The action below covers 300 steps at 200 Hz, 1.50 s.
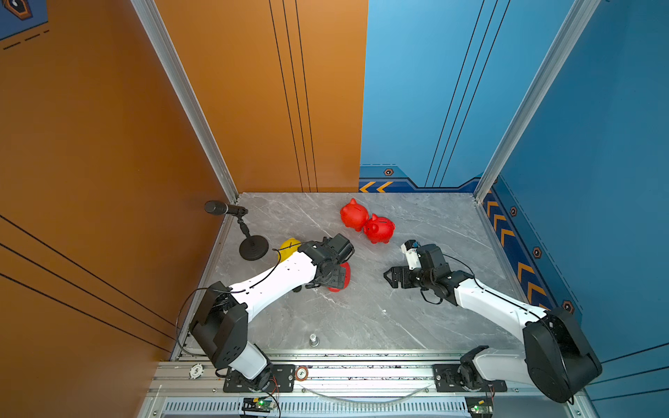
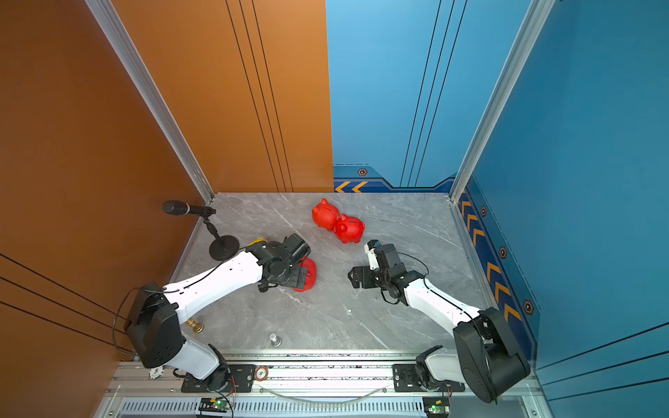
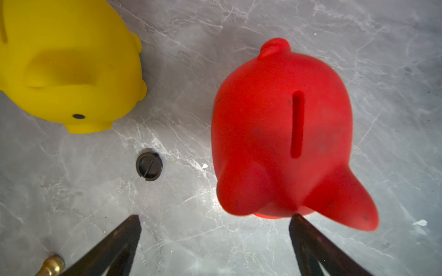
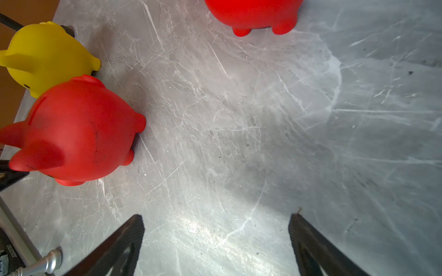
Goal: Open piggy banks
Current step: Adjust the piggy bank at the center of the board.
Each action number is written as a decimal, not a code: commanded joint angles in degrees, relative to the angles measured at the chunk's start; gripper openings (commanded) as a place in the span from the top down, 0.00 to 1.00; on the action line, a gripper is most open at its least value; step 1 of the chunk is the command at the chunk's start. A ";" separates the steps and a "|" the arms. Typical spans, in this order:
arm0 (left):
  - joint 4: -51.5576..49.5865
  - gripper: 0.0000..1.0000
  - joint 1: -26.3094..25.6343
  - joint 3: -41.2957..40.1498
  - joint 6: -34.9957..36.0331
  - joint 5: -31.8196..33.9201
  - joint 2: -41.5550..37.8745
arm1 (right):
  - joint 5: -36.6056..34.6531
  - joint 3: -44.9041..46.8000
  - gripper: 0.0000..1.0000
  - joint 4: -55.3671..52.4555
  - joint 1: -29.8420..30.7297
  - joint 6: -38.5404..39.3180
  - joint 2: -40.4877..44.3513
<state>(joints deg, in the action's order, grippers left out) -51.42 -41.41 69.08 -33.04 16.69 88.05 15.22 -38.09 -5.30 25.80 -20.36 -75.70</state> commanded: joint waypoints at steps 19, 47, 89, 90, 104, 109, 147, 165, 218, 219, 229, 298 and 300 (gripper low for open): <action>6.71 0.02 0.90 -1.85 4.38 -8.78 -5.36 | 1.05 -2.42 0.04 0.86 0.83 0.85 -1.46; 7.23 0.02 2.18 -0.95 4.05 -10.12 -3.15 | 1.08 -2.91 0.04 0.60 1.27 0.85 -1.64; 7.97 0.02 2.39 0.69 2.48 -9.54 1.39 | 1.04 -3.05 0.02 0.55 1.53 1.10 -1.80; 8.03 0.02 2.43 0.70 2.47 -9.60 1.50 | 1.04 -3.00 0.02 0.64 1.53 1.11 -1.81; 8.80 0.02 2.12 0.96 2.41 -9.67 2.67 | 1.70 -2.97 0.00 1.14 1.87 0.99 -1.99; 8.95 0.02 2.04 0.97 2.32 -9.57 3.04 | 1.89 -2.96 0.00 1.29 2.03 1.06 -1.91; 9.39 0.02 1.51 0.93 1.97 -7.60 5.06 | 1.83 -3.04 0.00 1.54 3.11 1.35 -2.26; 10.24 0.02 1.51 1.23 1.85 -7.40 5.58 | 1.75 -3.00 0.00 1.70 3.33 1.30 -2.42; 10.29 0.03 1.50 2.77 0.78 -5.30 7.59 | 1.50 -2.39 0.00 1.81 3.44 1.29 -1.94; 10.29 0.03 1.51 2.79 0.78 -5.37 7.58 | 1.49 -2.37 0.00 1.80 3.45 1.33 -1.92; 10.14 0.08 1.51 2.85 0.63 -5.80 7.73 | 1.41 -2.27 0.00 1.65 3.47 1.35 -1.89; 12.13 0.34 0.26 1.14 1.46 -15.82 4.44 | 0.42 -2.91 0.00 0.13 2.53 2.28 -0.59; 12.66 0.34 0.16 0.95 1.54 -16.69 4.29 | 0.38 -2.95 0.00 0.16 2.44 2.17 -0.52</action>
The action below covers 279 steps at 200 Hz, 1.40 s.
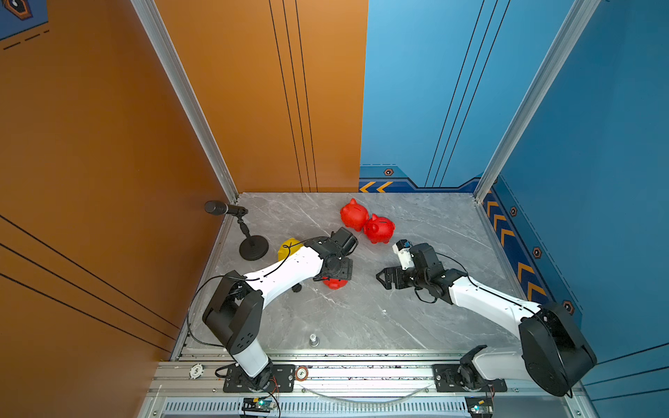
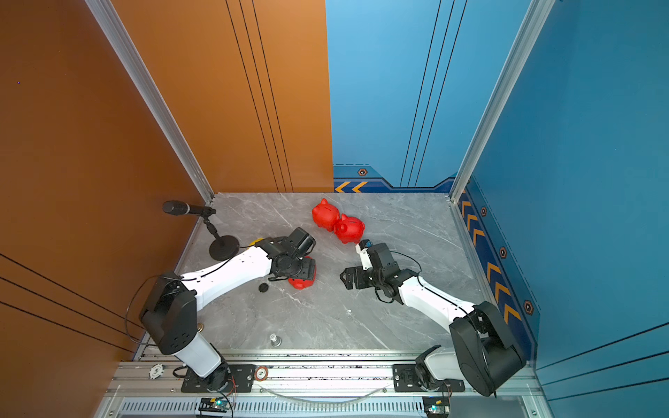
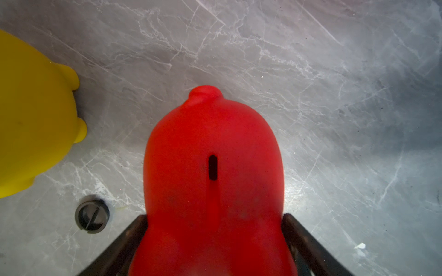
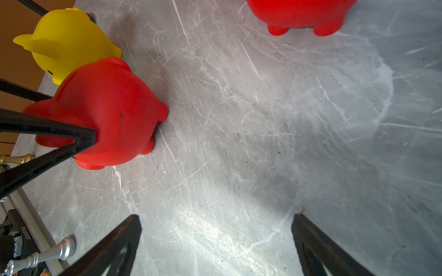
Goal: Open piggy banks
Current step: Adjust the piggy bank at the center of the board.
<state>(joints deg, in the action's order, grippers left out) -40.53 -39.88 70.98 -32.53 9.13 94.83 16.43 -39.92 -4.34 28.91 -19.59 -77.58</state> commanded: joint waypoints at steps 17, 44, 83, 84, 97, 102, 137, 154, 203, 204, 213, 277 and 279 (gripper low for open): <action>7.89 0.35 -1.53 -3.55 0.49 -18.17 -4.29 | -1.20 -1.31 0.00 -1.25 -1.65 1.05 2.47; 18.38 0.36 -0.72 -9.32 -4.40 -28.36 -6.97 | -0.04 -1.35 0.00 -1.94 -4.12 0.83 5.24; 32.05 0.36 2.10 -20.11 -10.72 -38.31 -6.60 | 2.16 -1.85 0.00 -2.50 -5.88 1.57 6.49; 32.51 0.36 2.18 -20.45 -10.93 -38.44 -6.59 | 2.16 -1.85 0.00 -2.50 -5.88 1.57 6.49; 36.27 0.34 3.31 -23.88 -12.58 -39.64 -6.67 | 2.63 -2.17 0.00 -2.61 -5.79 1.92 5.94; 36.60 0.32 3.76 -24.64 -12.56 -39.67 -6.72 | 2.77 -2.18 0.00 -2.66 -5.71 1.93 5.87; 34.47 0.02 6.13 -26.33 -10.12 -39.20 -8.09 | 2.79 -1.91 0.00 -2.17 -5.26 1.62 5.22; 31.38 0.02 7.53 -25.56 -8.02 -38.68 -8.77 | 2.61 -1.83 0.00 -1.96 -4.92 1.29 4.59; 25.75 0.02 11.50 -24.09 -3.12 -39.15 -9.10 | 0.69 -1.16 0.00 -0.75 -2.19 -0.24 0.70; 25.76 0.02 11.54 -24.11 -3.14 -39.12 -9.07 | 0.66 -1.14 0.00 -0.71 -2.10 -0.30 0.51; 26.04 0.02 11.75 -23.97 -2.82 -39.32 -8.83 | 0.41 -1.06 0.00 -0.19 -1.29 -0.80 -0.55; 29.20 0.02 11.84 -23.41 -3.08 -40.33 -7.67 | -5.51 -3.60 0.00 0.56 5.76 -1.93 -8.92; 29.13 0.02 11.84 -23.49 -3.09 -40.33 -7.67 | -5.57 -3.76 0.00 0.56 5.96 -1.84 -9.13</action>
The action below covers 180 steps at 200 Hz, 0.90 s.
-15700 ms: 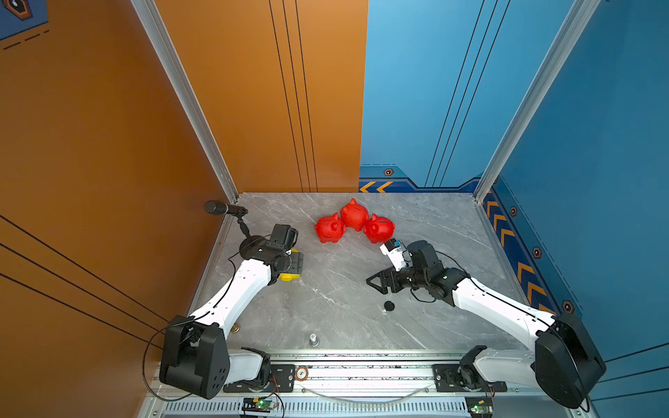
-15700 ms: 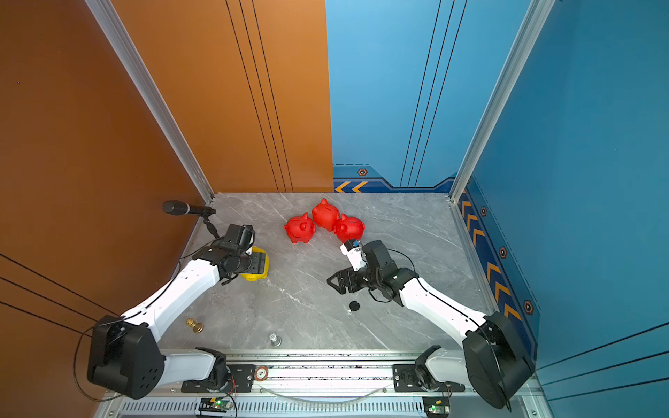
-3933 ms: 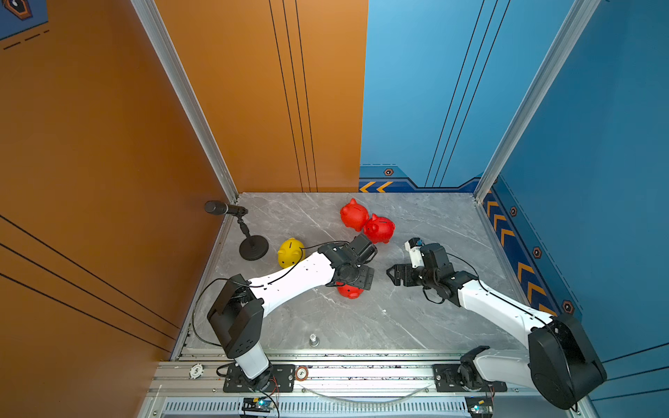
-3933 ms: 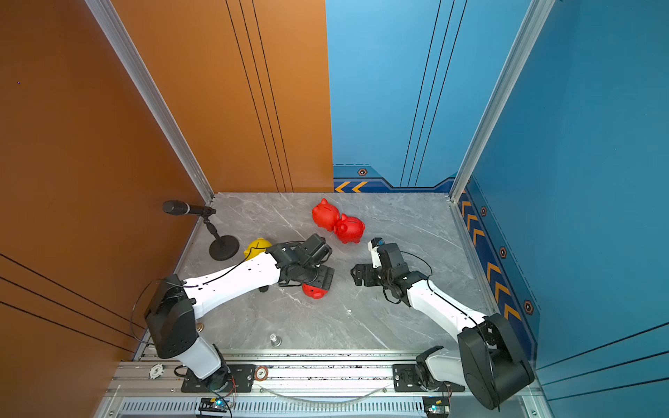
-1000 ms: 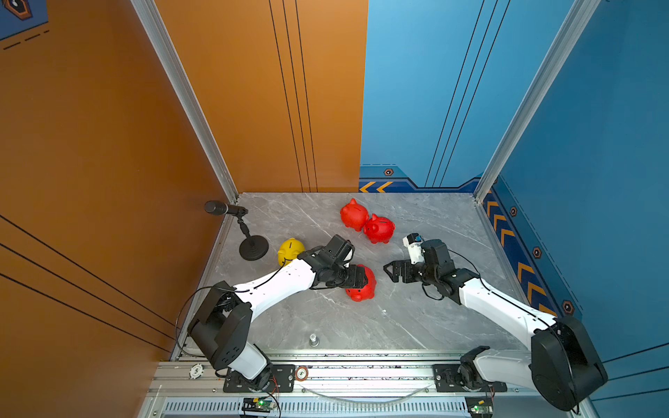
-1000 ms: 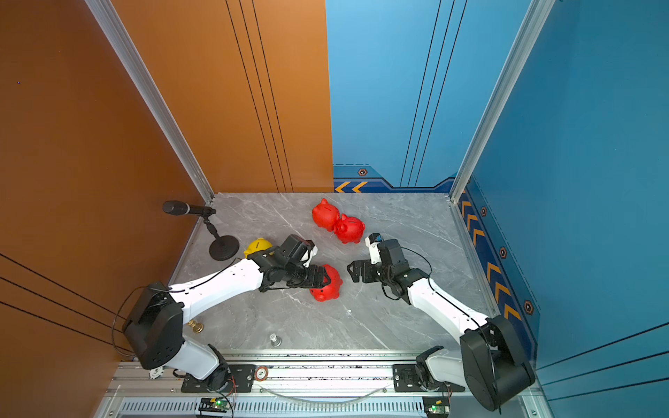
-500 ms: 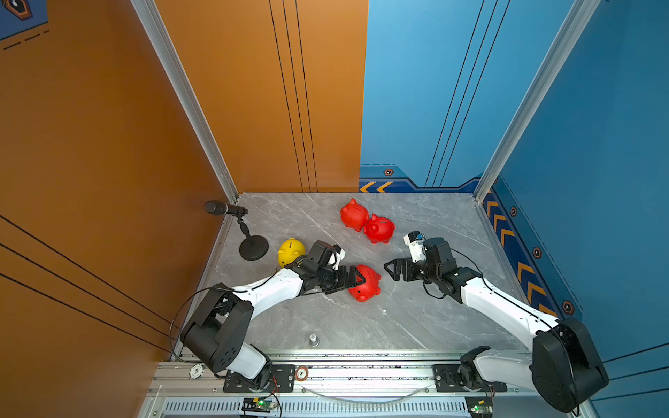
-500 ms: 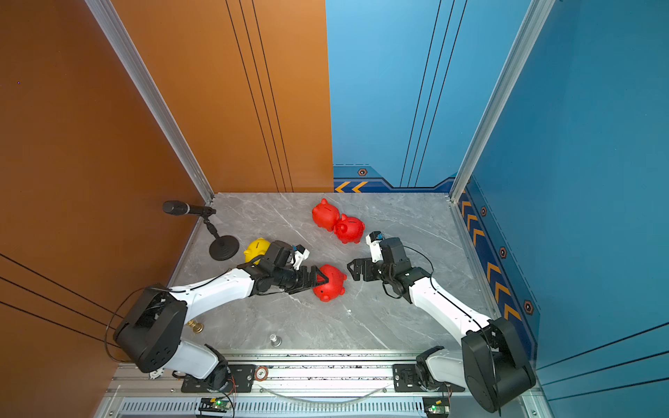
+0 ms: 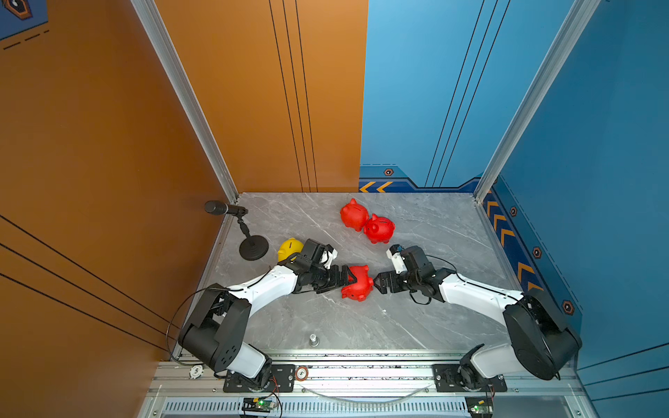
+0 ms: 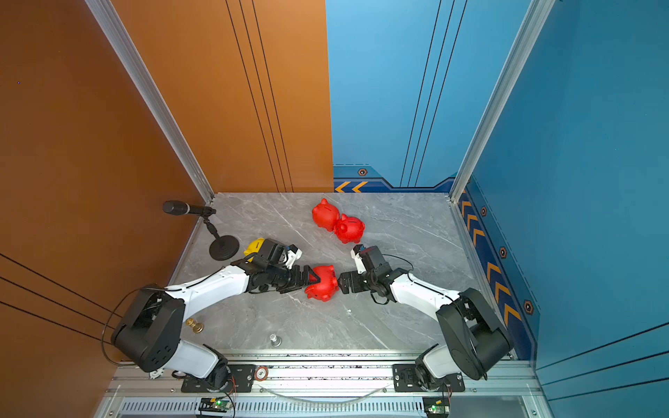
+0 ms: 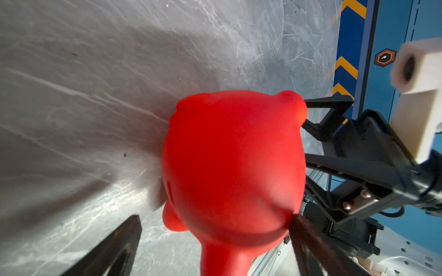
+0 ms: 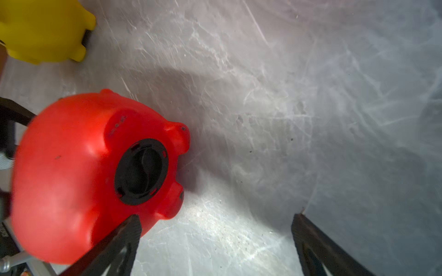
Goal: Open piggy banks
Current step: Adjust the piggy bank at the center of the board.
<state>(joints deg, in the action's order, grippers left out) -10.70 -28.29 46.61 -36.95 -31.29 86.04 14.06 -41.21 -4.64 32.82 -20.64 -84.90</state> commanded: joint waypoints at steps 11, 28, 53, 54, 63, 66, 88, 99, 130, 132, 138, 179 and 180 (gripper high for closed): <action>1.45 0.02 0.39 0.79 1.06 0.10 1.19 | -3.24 -2.45 0.00 1.08 3.04 -0.49 -2.10; 2.66 0.02 0.55 0.79 0.82 0.08 1.46 | -3.49 -1.72 0.00 1.84 4.45 0.05 -1.88; 4.03 0.02 0.61 0.85 0.73 0.22 1.71 | -4.06 -0.97 0.00 2.19 5.07 -0.03 -2.09; 4.07 0.02 0.65 0.94 0.78 0.20 1.69 | -4.10 -0.89 0.00 2.14 5.11 0.02 -2.10; 4.29 0.02 0.68 0.90 1.12 0.38 1.68 | -4.37 -0.69 0.00 1.84 4.91 0.01 -2.11; 4.32 0.02 0.62 0.92 1.21 0.39 1.68 | -4.46 -0.57 0.00 1.85 4.87 0.07 -2.03; 2.06 0.02 0.83 1.80 2.99 2.30 1.07 | -4.57 -0.11 0.00 1.64 4.36 0.31 -1.30; 0.45 0.02 0.72 2.26 4.13 4.21 0.14 | -4.82 -0.05 0.00 1.27 4.04 0.65 -0.95; -6.26 0.02 0.77 3.57 7.73 10.46 -4.23 | -4.19 0.55 0.00 -0.16 2.49 1.70 0.35; -6.44 0.02 0.80 3.62 7.94 10.66 -4.50 | -4.15 0.66 0.00 -0.16 2.35 1.76 0.46; -6.88 0.02 0.85 3.80 8.57 10.94 -5.32 | -3.84 1.02 0.00 -0.18 2.12 1.91 0.97; -5.80 0.02 0.81 5.42 10.05 8.60 -8.32 | -3.12 1.66 0.00 -0.20 1.05 2.61 1.75; -5.63 0.02 0.75 5.46 10.05 8.47 -8.33 | -3.14 1.66 0.00 -0.19 1.08 2.62 1.71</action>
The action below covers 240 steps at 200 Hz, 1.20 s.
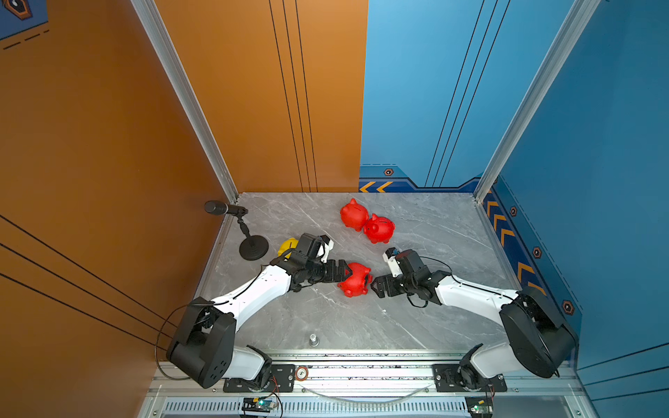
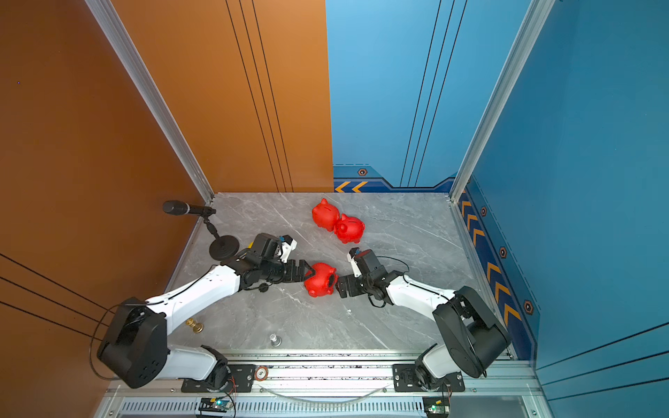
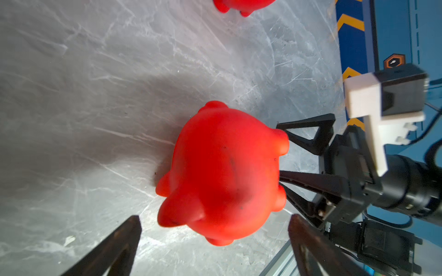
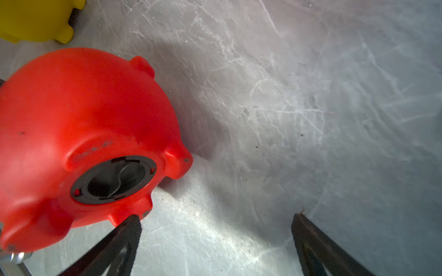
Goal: Open piggy banks
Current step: Adjust the piggy bank at the center of the board.
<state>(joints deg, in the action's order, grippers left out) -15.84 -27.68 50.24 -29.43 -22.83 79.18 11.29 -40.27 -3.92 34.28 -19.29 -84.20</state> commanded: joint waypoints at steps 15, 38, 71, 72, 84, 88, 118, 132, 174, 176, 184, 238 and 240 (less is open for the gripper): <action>1.84 0.02 -0.53 2.26 2.11 -0.17 -1.48 | -0.57 0.59 0.00 -0.40 -0.45 0.97 0.63; 3.74 0.02 -1.87 2.66 1.23 3.07 0.03 | -0.56 0.20 0.00 0.50 -0.56 0.47 -0.23; 10.37 0.02 -5.05 2.12 0.78 7.12 3.72 | -0.23 -0.42 0.00 1.75 -0.53 -0.30 -1.85; 10.51 0.02 -5.21 2.09 0.82 7.19 3.89 | -0.22 -0.42 0.00 1.78 -0.53 -0.31 -1.84; 11.75 0.02 -6.83 2.21 1.18 8.87 5.41 | -0.07 -0.59 0.00 2.05 -0.45 -0.43 -2.15; 12.16 0.02 -7.31 2.17 1.23 9.47 5.87 | -0.04 -0.53 0.00 2.19 -0.45 -0.53 -2.19; 13.67 0.02 -10.33 1.37 1.68 15.16 8.45 | -0.22 -0.42 0.00 2.67 -0.53 -0.75 -2.19; 14.45 0.02 -11.30 0.59 1.41 18.46 9.22 | -0.03 -0.33 0.00 3.00 -0.58 -0.84 -2.36; 20.57 0.02 -12.85 -3.99 1.78 20.29 10.29 | 0.36 -0.20 0.00 3.83 -0.97 -0.86 -3.24; 20.71 0.02 -12.84 -4.14 1.77 20.24 10.43 | 0.43 -0.17 0.00 3.90 -0.99 -0.87 -3.29; 21.11 0.02 -12.76 -4.54 1.94 19.68 10.82 | 0.70 -0.24 0.00 3.92 -1.19 -0.85 -3.42; 30.34 0.02 -7.51 -11.65 -3.63 11.12 13.61 | 2.66 0.65 0.00 4.31 -3.15 0.31 -1.31; 30.89 0.02 -7.15 -11.89 -3.86 10.59 13.67 | 2.81 0.81 0.00 4.41 -3.23 0.35 -1.14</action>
<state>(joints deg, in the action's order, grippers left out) 12.47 -38.15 43.53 -30.02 -7.11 90.02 11.99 -40.25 -0.82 32.29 -19.46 -87.00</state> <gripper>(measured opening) 0.977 0.997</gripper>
